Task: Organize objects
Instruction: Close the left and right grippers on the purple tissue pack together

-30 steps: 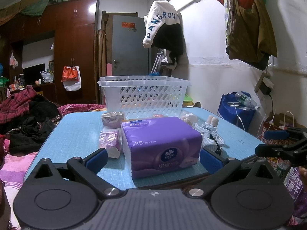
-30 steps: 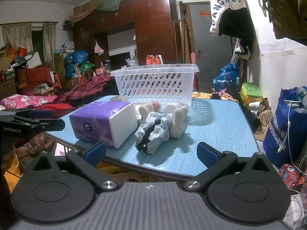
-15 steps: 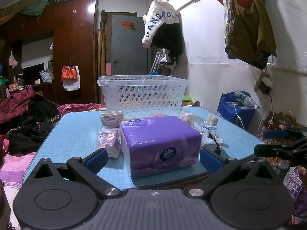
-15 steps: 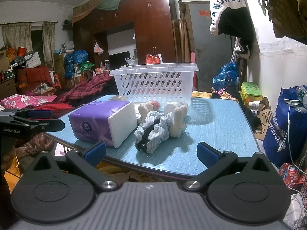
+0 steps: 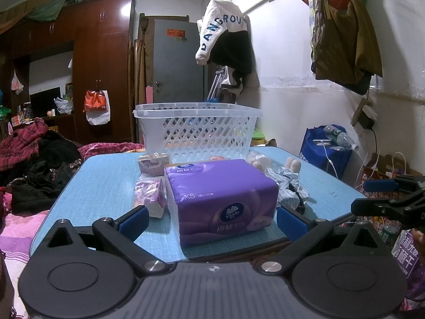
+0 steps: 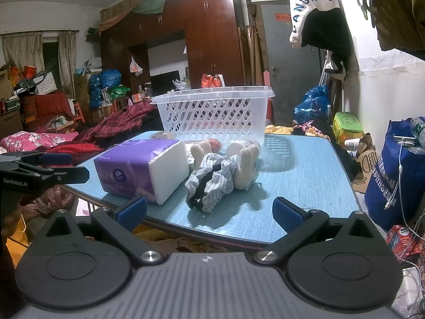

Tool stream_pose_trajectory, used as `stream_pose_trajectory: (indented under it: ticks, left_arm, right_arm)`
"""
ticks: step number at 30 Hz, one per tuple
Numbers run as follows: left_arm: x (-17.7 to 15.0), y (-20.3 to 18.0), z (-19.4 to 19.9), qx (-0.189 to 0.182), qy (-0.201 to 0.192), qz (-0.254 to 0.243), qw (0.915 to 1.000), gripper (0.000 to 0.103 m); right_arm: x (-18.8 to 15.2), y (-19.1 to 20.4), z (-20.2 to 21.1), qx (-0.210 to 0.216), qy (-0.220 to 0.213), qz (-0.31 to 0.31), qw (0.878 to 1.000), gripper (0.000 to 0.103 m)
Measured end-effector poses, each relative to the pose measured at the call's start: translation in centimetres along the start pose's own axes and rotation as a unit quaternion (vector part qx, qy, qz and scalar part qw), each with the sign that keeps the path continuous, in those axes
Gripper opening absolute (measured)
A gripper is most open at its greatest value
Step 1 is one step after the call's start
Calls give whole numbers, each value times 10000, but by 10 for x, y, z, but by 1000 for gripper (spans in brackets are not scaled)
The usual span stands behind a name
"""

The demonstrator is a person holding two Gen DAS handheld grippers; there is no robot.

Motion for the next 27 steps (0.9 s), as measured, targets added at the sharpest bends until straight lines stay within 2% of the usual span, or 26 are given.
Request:
stream_pose_trajectory:
  ticks: [3, 7, 9, 11, 13, 15, 16, 20, 24, 27]
  left_arm:
    - [1, 0, 1, 37, -55, -3, 10000, 103]
    - [13, 10, 12, 151, -682, 207, 9973, 103]
    - [18, 21, 18, 300, -979, 323, 9942, 103]
    - [27, 35, 22, 409, -1259, 414, 9903, 103]
    - [39, 48, 23, 353, -1555, 399, 9864, 103]
    - [51, 58, 21, 228, -1892, 351, 9811, 103]
    - [53, 63, 20, 221, -1934, 352, 9802, 103]
    - [45, 75, 3, 62, -1494, 375, 9880, 103]
    - [30, 77, -4, 73, -1313, 297, 9909, 103]
    - [18, 74, -9, -25, -1204, 274, 9923, 103]
  right_arm:
    - [0, 0, 0, -7, -50, 16, 10000, 103]
    - [6, 2, 3, 89, -442, -8, 9990, 103]
    - [16, 6, 3, 327, -770, -31, 9965, 103]
    - [28, 8, 4, 455, -1310, 58, 9903, 103]
    - [42, 8, 0, 251, -1843, 161, 9824, 103]
    - [53, 11, -9, 169, -1964, 276, 9800, 103]
    - [56, 14, -13, 243, -1947, 279, 9802, 103]
    - [60, 28, -26, 685, -1942, 323, 9780, 103]
    - [43, 37, -49, 834, -1366, 152, 9870, 103]
    - [27, 40, -56, 1102, -1182, 72, 9868, 103]
Point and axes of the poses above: each gripper's, at about its wrist camera, not at the fingertips, and z roughly against the way its jaws point, y to its left, x to its top, the point moved 9 cm from there along -z, roughly the way its jaws point, and after that the axes turned 13 degrees about -z, right-handed, at the moved point
